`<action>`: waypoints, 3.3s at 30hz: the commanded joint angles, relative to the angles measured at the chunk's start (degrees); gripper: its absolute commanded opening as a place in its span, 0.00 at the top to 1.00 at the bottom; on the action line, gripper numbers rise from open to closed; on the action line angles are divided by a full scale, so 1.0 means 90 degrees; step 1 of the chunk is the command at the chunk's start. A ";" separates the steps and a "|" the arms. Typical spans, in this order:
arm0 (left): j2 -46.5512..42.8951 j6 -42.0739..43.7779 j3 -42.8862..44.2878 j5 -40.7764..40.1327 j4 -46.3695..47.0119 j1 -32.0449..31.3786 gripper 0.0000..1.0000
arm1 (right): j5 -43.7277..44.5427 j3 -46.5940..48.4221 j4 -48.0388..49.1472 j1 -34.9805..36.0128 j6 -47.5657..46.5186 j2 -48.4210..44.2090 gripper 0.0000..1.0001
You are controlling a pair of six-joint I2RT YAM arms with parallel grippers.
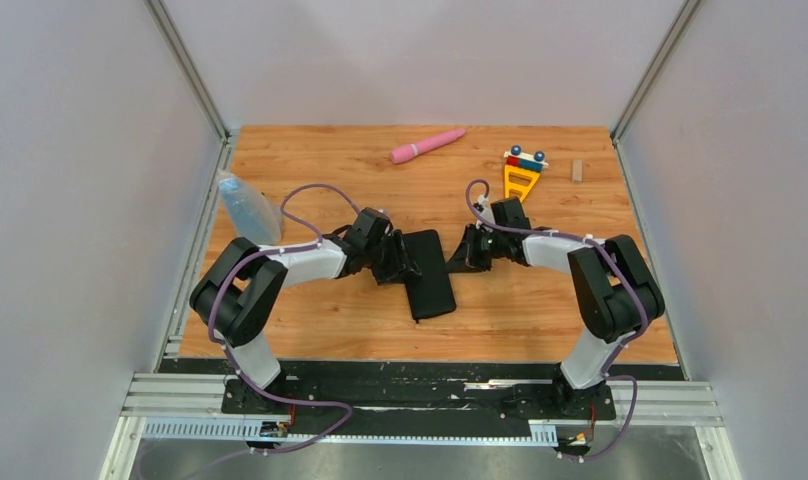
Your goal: Sort the hair-cutting tools
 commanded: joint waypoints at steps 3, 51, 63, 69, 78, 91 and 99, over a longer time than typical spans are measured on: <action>0.0037 0.0019 0.0024 0.0261 0.0334 -0.0109 0.42 | -0.0116 0.0451 0.0206 0.0123 -0.0100 0.0257 1.00; -0.0473 -0.1338 -0.0994 -0.0615 0.0984 -0.0064 1.00 | 0.2730 -0.0445 -0.1533 0.2930 0.0722 -0.2352 0.57; -0.0533 -0.1611 -0.1105 -0.0645 0.1194 -0.0065 1.00 | 0.2901 -0.0182 -0.1504 0.3285 0.0914 -0.1377 0.63; -0.0606 -0.1705 -0.1180 -0.0688 0.1266 -0.0066 1.00 | 0.2917 0.0062 -0.1382 0.3401 0.0828 -0.0949 0.66; -0.0680 -0.1712 -0.1184 -0.0760 0.1210 -0.0059 1.00 | 0.3035 0.0226 -0.1435 0.3423 0.0805 -0.0635 0.83; -0.0452 -0.1083 -0.0787 -0.0927 0.0525 0.0871 1.00 | 0.2455 0.0121 -0.2525 0.3424 0.0372 -0.0876 1.00; -0.0189 -0.0565 -0.0324 -0.0855 0.0137 0.1451 1.00 | 0.2439 -0.0100 -0.2697 0.3424 0.0213 -0.0894 1.00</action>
